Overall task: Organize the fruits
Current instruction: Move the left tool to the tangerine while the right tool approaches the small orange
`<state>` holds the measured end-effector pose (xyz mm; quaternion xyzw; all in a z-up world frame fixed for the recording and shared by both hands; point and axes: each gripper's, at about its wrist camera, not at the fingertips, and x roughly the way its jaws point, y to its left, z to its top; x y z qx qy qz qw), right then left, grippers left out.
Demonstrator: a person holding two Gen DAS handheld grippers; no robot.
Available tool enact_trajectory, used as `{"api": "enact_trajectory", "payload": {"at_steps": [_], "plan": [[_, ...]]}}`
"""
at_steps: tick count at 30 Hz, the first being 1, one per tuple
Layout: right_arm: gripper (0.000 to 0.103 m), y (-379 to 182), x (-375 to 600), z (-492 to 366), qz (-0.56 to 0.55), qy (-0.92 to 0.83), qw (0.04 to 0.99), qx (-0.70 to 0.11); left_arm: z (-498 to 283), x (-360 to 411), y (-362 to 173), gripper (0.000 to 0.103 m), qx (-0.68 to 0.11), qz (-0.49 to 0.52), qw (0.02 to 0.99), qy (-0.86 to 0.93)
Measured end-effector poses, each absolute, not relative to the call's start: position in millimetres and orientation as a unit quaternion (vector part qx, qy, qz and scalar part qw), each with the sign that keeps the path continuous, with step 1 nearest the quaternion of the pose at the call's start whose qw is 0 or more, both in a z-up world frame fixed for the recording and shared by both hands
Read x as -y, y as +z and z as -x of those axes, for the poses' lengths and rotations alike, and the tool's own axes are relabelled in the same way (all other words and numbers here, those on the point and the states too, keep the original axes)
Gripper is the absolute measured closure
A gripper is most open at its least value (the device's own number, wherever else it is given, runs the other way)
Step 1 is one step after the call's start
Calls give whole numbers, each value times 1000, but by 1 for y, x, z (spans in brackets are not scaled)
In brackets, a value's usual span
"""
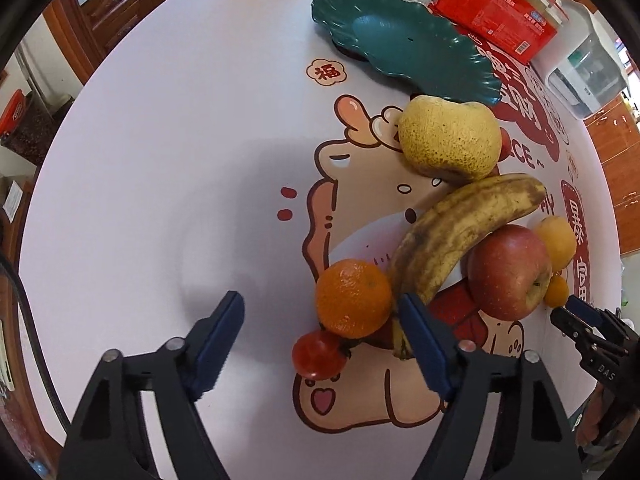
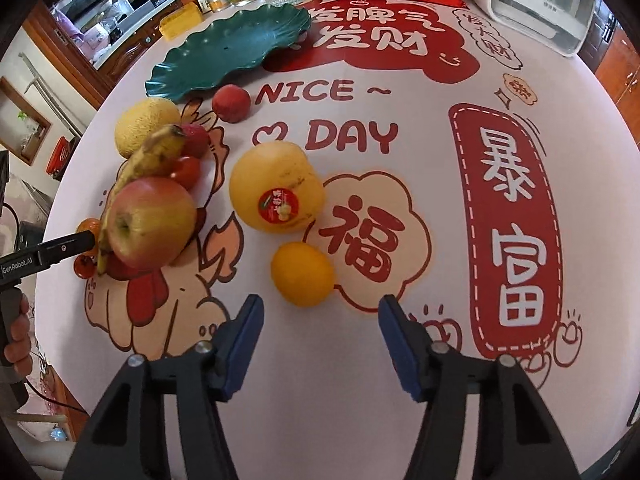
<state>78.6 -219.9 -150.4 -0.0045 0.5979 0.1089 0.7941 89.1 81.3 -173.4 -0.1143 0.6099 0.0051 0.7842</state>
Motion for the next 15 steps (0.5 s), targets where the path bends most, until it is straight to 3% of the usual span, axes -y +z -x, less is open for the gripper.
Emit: {"api": "enact_trajectory", "payload": {"at_steps": [2,6,15], "plan": [[51,-153,216,-81,11,114,794,-597,-89,-82,-173,28,-609,113,785,3],[57,-156,211,-86,20,124,793,-596,-90,-81,-171,45,-607,112,786,-21],[63,-157,205,-89,33,138,792,-593,-94,-80,-163,52,-598,90,796,-28]]}}
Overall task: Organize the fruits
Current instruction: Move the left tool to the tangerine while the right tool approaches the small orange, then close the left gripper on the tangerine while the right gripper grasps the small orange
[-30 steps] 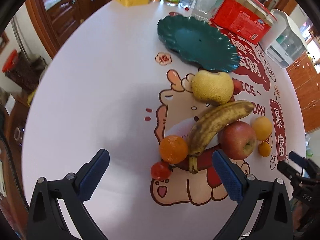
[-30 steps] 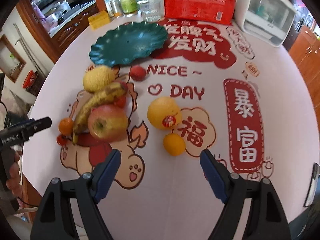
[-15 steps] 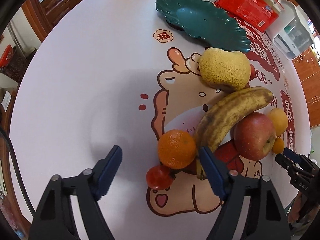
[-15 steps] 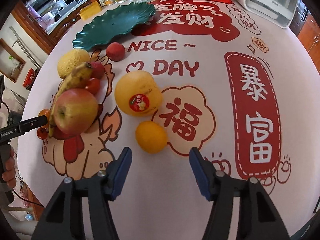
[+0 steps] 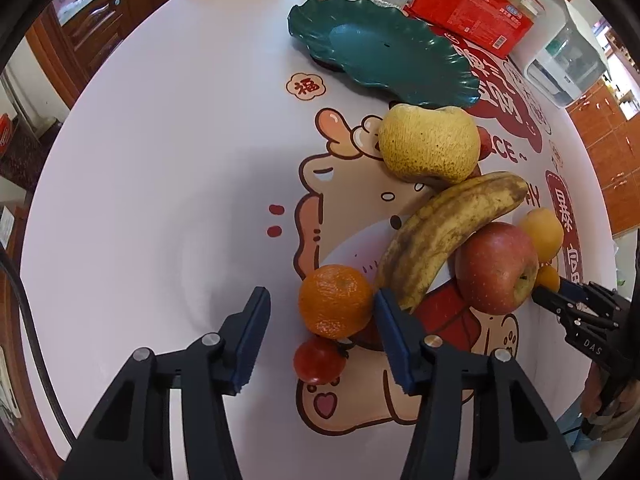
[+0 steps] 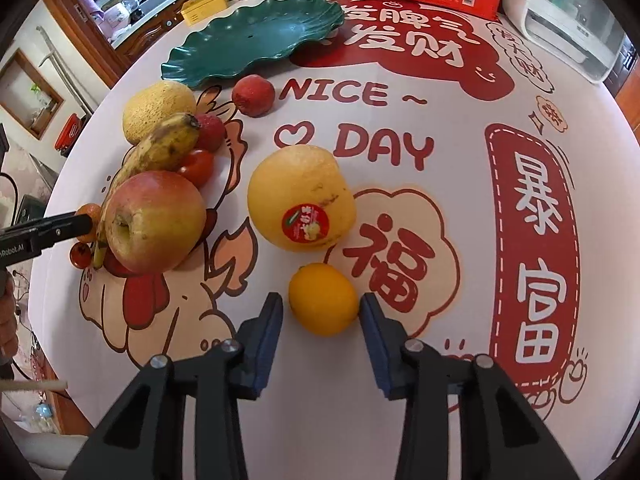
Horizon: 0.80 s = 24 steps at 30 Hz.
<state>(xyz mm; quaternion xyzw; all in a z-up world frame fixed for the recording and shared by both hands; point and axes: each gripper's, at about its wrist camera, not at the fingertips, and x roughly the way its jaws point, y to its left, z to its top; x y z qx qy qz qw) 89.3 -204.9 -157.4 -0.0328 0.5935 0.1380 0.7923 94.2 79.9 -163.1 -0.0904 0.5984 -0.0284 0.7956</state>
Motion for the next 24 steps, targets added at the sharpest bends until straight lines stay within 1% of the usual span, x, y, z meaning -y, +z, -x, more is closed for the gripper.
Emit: {"api": "enact_trajectory", "payload": {"at_steps": [12,19,24], "plan": [[64,-158,202,-91,38,141,794,-590,-107,-78,-166,52,-601,77,795,-35],[64,-157,203,-93,37,139,796,-588,-110,-86,-175,50,-608,129,783,-31],[65,-157,204,-93,38,137,797,-587,-109,-82,-178,52,-606,122,785,-22]]}}
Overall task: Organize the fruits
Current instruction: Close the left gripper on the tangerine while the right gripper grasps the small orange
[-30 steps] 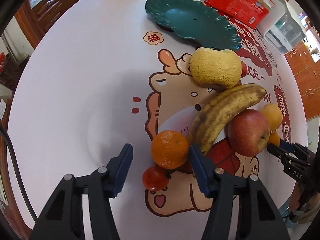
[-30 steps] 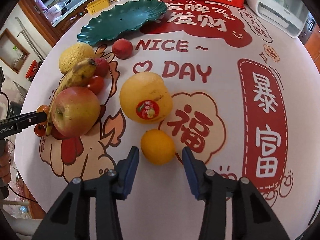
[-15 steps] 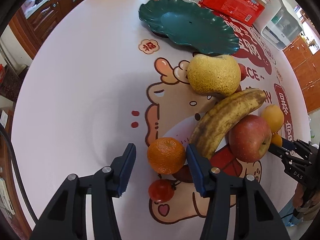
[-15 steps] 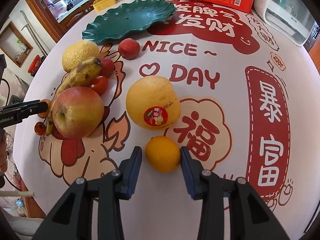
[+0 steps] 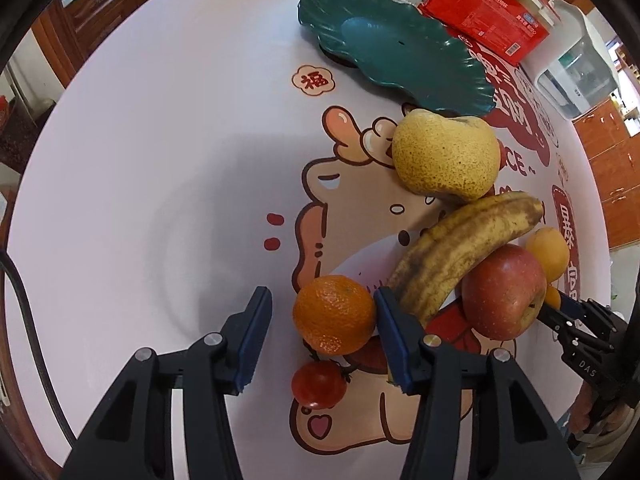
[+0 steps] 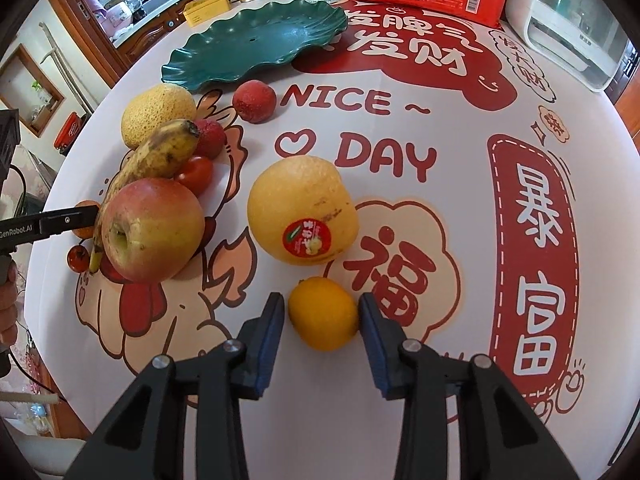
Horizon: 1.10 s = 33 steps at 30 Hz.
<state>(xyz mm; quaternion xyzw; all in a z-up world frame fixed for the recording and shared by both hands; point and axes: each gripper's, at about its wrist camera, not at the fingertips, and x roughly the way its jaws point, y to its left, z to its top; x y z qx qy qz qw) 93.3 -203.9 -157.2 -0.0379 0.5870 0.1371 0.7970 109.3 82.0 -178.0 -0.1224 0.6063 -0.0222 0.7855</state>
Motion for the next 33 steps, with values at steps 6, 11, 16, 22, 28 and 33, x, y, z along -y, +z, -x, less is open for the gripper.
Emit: {"api": "enact_trajectory", "payload": {"at_steps": [6,11,16,22,28,33], "plan": [[69,-158,203,-92,43,135,799,-584,-109,-87,-180,52,-605,133,785,-21],[70,-157,201,-89,51,136,797,-586,-110,-82,-180,64,-607,130,783,-19],[70,-152,199,-84,55,137,800,-581,-108,-78,-178,65,-609,126,783,-11],[70,-143,198,-77,55,141,805,-573,-101,-85,-174,66,-612,133,780,8],[70,-125,196,-71,48,144,814,-561,-92,-91,-140,66,-584,132,801,5],[70,-95,189,-69,40,151,826,-541,-92,-83,-101,66,-556,116,823,-10]]}}
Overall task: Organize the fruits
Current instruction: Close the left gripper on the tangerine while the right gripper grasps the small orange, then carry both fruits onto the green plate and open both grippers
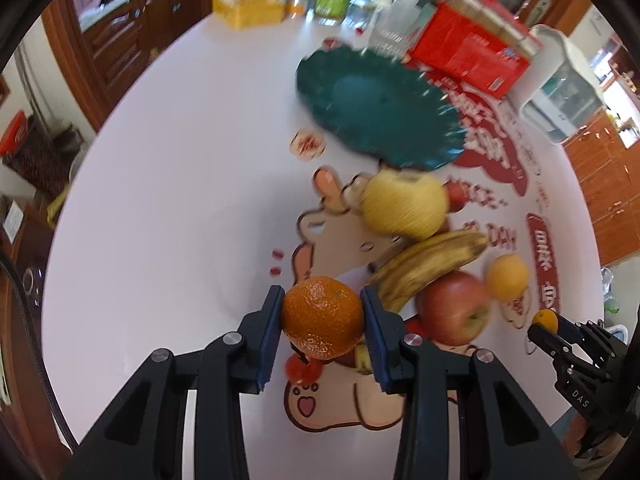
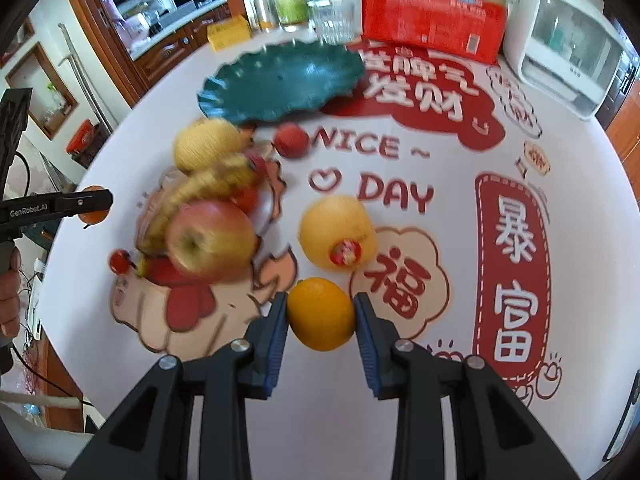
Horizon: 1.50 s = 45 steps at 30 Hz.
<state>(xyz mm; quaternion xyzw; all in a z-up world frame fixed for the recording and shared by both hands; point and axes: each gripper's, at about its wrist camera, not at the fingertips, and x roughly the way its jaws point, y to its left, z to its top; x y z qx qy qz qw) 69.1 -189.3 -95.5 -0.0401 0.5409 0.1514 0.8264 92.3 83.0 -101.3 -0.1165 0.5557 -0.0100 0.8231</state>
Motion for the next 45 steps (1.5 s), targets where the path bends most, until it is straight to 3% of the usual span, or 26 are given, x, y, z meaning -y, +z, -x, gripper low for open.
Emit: {"api": "enact_trajectory", "payload": {"at_steps": [17,27,35,45], "plan": [[70,53,160,-108,27,185,874,-449,-141,-81,31,66,-484,52,872,-44],[70,112,150,-175,30,164,900,-402,-186,-66,70,66,-465,20,884,-48],[70,64,135,-264,-6,167,876,-453,-245,-53,39,66,-472,17,881,-35],[70,-73,107,-311,20,178,814,-552,-302,-47,-63,65,-514,57,855,-34]]}}
